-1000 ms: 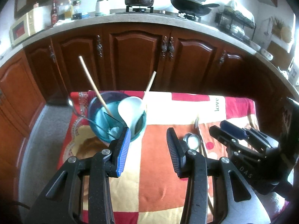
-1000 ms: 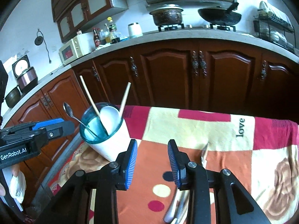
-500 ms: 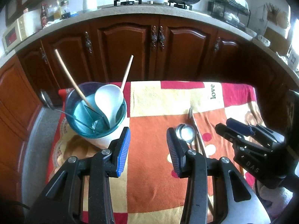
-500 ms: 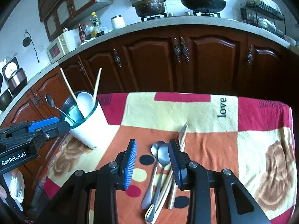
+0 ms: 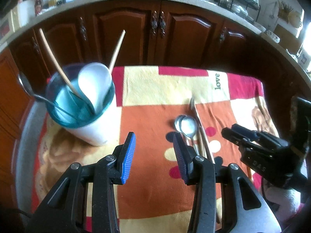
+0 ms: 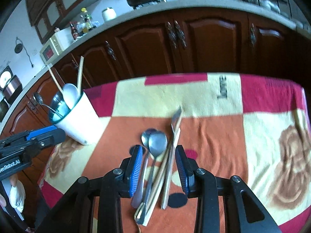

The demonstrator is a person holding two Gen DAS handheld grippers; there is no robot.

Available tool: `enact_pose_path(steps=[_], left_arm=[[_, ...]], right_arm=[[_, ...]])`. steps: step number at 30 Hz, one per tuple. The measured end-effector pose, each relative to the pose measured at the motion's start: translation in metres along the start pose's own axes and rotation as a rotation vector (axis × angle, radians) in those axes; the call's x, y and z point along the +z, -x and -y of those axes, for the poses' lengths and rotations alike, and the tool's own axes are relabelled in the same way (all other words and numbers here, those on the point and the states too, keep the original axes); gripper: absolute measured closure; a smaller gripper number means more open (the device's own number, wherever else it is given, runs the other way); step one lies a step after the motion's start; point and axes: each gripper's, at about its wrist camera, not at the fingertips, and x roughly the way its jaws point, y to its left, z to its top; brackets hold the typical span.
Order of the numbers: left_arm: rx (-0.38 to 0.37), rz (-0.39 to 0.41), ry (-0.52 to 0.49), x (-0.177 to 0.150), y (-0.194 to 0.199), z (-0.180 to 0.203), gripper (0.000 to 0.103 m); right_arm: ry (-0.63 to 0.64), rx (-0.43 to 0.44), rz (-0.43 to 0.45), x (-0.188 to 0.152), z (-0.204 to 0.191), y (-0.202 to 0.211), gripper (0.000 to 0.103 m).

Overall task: Organize utensils
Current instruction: 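Move both tools down to the loose spoons on the blanket, then grasp a metal spoon with the left tool while the right tool grasps another spoon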

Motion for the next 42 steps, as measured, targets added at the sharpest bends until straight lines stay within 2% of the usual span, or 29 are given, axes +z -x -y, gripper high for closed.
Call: enact_pose_path(steps=[2,5,9,18,25,27,33,42], left_arm=[[-0.018,-0.017,0.001,-0.003,-0.006,0.003,0.064],[-0.036,-0.042,0.0,-0.006,-0.017,0.007,0.064],[-0.048,-0.069,0.0,-0.007,-0.033,0.014,0.064],[-0.048,-0.116,-0.004,-0.009,-0.065,0.016,0.064],[-0.05,-0.139,0.01,-0.006,-0.085,0.014,0.064],[-0.049,-0.143,0.014,-0.005,-0.09,0.016,0.064],[-0.045,-0.145,0.028,0.0,-0.105,0.019,0.064],[-0.08,-0.115,0.032,0.018,-0.134,0.023,0.064]], right_arm=[[-0.029,0.013,-0.025,-0.005,0.009,-0.01,0.07],[-0.055,0.028,-0.055,-0.007,0.017,-0.024,0.077],[-0.064,0.058,-0.072,-0.004,0.018,-0.038,0.077],[-0.002,0.101,-0.122,0.017,0.017,-0.086,0.077],[0.046,0.152,-0.158,0.026,0.018,-0.107,0.078],[0.062,0.15,-0.18,0.025,0.018,-0.113,0.095],[0.03,0.175,-0.149,0.016,0.036,-0.096,0.102],[-0.003,0.203,-0.138,0.008,0.054,-0.076,0.102]])
